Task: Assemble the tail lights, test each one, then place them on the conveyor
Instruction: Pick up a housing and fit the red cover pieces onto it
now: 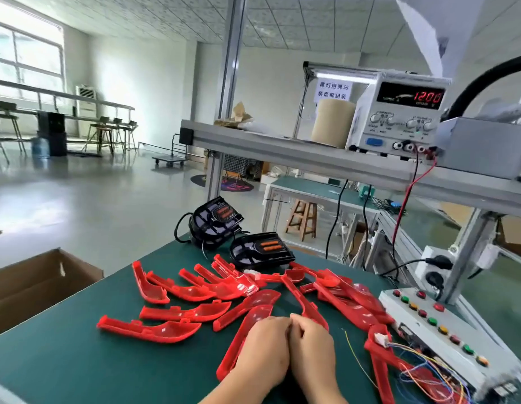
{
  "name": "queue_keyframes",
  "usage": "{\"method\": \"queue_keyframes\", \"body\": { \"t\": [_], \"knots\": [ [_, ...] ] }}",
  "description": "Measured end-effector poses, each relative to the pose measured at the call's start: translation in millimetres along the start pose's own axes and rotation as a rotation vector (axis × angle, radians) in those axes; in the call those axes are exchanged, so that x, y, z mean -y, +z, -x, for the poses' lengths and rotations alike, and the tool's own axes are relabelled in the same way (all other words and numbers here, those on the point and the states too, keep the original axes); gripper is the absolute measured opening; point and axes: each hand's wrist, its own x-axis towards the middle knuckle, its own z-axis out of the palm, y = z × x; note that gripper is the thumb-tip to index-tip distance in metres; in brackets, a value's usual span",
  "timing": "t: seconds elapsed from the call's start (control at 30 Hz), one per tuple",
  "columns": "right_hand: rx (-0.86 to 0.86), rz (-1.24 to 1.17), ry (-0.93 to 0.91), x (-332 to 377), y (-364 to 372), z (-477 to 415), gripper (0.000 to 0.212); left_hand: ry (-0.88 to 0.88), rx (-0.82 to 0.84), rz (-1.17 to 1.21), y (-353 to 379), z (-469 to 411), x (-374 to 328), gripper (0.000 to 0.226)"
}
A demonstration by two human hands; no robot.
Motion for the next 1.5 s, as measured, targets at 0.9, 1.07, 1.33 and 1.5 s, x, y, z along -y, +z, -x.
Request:
{"method": "queue_keyframes", "body": {
  "t": [0.9, 1.07, 1.33, 1.5],
  "knots": [
    [-0.098, 0.131, -0.018, 0.9, 12.3, 0.1, 0.024, 0.056, 0.009, 0.147, 14.3, -13.9, 19.3, 0.036],
    [-0.062, 0.114, -0.052, -0.3, 11.5, -2.2, 0.026, 0.044, -0.001, 0.123, 14.5, -16.6, 17.4, 0.032],
    [-0.073, 0.056, -0.046, -4.5, 8.3, -3.8, 0.025, 0.087, 0.045, -0.036, 9.2, -19.0, 11.8, 0.03],
    [-0.034, 0.057, 0.008, -10.7, 8.9, -10.3, 0.025, 0.078, 0.225, -0.094, -11.5, -30.0, 6.5, 0.023]
  ]
}}
